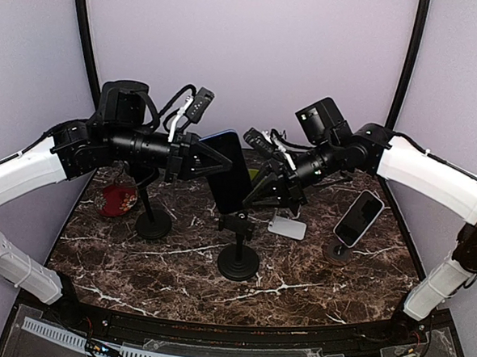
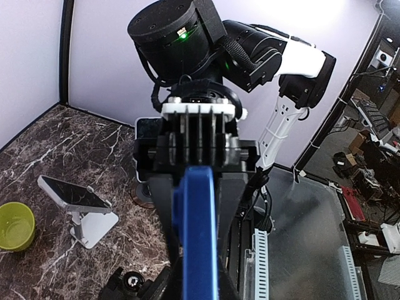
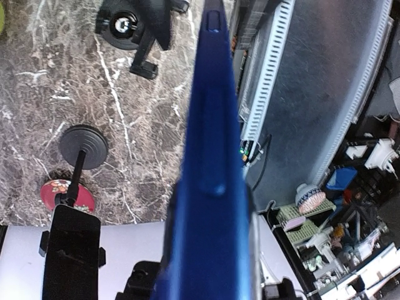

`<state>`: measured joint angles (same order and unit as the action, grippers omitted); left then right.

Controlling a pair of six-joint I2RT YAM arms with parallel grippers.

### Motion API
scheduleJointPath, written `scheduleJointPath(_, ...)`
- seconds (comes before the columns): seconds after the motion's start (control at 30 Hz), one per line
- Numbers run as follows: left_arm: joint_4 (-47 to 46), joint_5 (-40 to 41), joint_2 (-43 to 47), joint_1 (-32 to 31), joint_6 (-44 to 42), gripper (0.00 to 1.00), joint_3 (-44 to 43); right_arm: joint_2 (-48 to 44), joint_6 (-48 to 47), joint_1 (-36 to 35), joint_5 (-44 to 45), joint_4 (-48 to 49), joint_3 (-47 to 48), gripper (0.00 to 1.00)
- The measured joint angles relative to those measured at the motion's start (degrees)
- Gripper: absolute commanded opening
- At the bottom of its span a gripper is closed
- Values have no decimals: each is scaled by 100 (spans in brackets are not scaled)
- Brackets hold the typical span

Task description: Place the phone on the phone stand

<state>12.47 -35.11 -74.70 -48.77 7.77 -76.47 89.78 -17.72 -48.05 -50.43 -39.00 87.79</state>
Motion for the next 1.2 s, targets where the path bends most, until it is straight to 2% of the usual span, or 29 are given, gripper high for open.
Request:
scheduleJointPath(0.03,26,2,2,0,0,0,2,0,-7,-2,39,9,-11,60)
scheduleJointPath(0.17,179,129,37,0,-59,0,2,-68,-4,0,439,144,-247,68)
scheduleJointPath(0.4,1172,706,155,0,-446,0,-420,-136,-13,-269,1665,181,-933,70)
scheduleJointPath(0.53,1534,960,286,2,-570,0,-540,-136,-44,-522,2190,188,-1073,67)
scheduleJointPath(0.97,1615,1204,514,2,-595,0,-494,-136,7,-570,2605,258,-1110,40)
scheduleJointPath(1.13,1644,1191,514,0,-599,0,-474,-131,59,-568,2533,295,-1113,14)
scheduleJointPath(1.2,1646,1161,514,0,-599,0,-472,-125,33,-560,2465,278,-1119,8)
